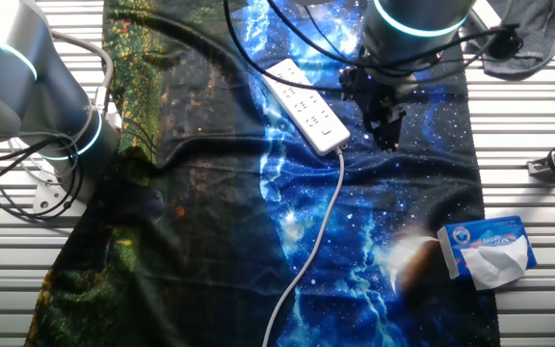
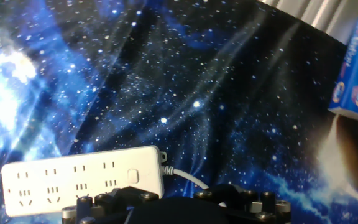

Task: Turn on the power strip by pressing the button

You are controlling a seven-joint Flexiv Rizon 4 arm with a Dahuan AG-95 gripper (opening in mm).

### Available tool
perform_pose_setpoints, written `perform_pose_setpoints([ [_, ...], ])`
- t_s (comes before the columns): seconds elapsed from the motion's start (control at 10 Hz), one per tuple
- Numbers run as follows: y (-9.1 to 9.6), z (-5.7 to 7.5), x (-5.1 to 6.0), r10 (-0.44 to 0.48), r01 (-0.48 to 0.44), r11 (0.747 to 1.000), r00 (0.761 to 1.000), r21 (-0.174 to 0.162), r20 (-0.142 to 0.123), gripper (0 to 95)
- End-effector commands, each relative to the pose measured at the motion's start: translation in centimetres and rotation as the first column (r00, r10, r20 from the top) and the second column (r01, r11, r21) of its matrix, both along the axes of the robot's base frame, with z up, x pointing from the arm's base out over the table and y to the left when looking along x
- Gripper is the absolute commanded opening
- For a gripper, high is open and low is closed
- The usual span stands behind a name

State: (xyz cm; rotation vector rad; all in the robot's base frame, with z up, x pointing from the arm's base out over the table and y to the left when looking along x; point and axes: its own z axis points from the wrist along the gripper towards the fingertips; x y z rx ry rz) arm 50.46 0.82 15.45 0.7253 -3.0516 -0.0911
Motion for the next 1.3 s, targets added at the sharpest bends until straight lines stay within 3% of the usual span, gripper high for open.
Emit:
perform_pose_setpoints([
  [0.1, 0.0, 0.0, 0.0, -0.004, 0.004, 1.0, 1.0, -0.004, -0.004, 95.0],
  [0.5, 0.4, -1.3, 0.2, 0.004, -0.004, 1.0, 1.0, -0.014, -0.017, 95.0],
  [1.1, 0.9, -6.3, -0.1, -0.005, 0.005, 0.999, 1.0, -0.035, -0.004, 95.0],
  [1.3, 0.9, -7.2, -0.3, 0.026, -0.027, 0.999, 1.0, -0.035, -0.008, 95.0],
])
